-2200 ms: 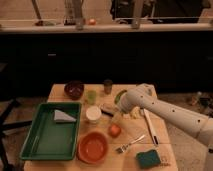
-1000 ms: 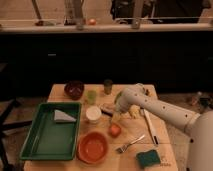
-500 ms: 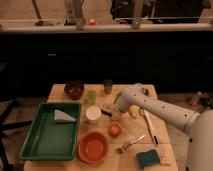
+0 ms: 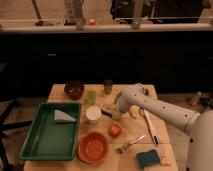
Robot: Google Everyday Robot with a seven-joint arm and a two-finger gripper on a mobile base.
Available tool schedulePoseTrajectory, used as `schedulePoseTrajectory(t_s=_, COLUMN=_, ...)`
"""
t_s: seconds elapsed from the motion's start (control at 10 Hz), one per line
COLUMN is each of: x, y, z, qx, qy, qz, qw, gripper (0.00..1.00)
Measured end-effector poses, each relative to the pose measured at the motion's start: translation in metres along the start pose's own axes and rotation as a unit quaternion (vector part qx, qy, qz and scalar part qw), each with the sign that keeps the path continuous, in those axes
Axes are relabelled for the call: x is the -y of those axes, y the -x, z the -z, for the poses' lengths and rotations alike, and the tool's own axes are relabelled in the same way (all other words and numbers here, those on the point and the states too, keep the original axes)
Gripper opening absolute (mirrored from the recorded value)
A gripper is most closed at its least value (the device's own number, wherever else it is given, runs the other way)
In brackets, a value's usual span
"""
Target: Wipe purple bowl with eraser
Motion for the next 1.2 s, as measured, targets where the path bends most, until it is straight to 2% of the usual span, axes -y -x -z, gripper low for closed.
schedulePoseTrajectory(t_s=0.1, x=-0.003, y=-0.007, z=0.006, qx=-0.004, qy=-0.003, qz=0.001, qw=1.0000, gripper=0.00)
schedulePoseTrajectory(t_s=0.2, x=-0.006, y=-0.013, z=0.021, qx=-0.001, qy=-0.013, qz=0.002, qw=0.9999, gripper=0.00)
schedulePoseTrajectory(t_s=0.4, x=-0.012, y=-0.036, z=0.068, qx=0.008, qy=-0.035, qz=0.002, qw=0.9994, gripper=0.00)
schedulePoseTrajectory(t_s=0.6, x=-0.016, y=-0.056, z=0.133, qx=0.023, qy=-0.061, qz=0.004, qw=0.9979, gripper=0.00)
schedulePoseTrajectory(t_s=0.7, x=-0.020, y=-0.055, z=0.160, qx=0.032, qy=-0.073, qz=0.009, qw=0.9968, gripper=0.00)
schedulePoseTrajectory(t_s=0.9, x=-0.029, y=-0.054, z=0.199, qx=0.052, qy=-0.094, qz=0.020, qw=0.9940, gripper=0.00)
schedulePoseTrajectory(t_s=1.0, x=-0.033, y=-0.047, z=0.211, qx=0.060, qy=-0.103, qz=0.032, qw=0.9924, gripper=0.00)
schedulePoseTrajectory(t_s=1.2, x=-0.040, y=-0.027, z=0.216, qx=0.071, qy=-0.109, qz=0.054, qw=0.9901, gripper=0.00)
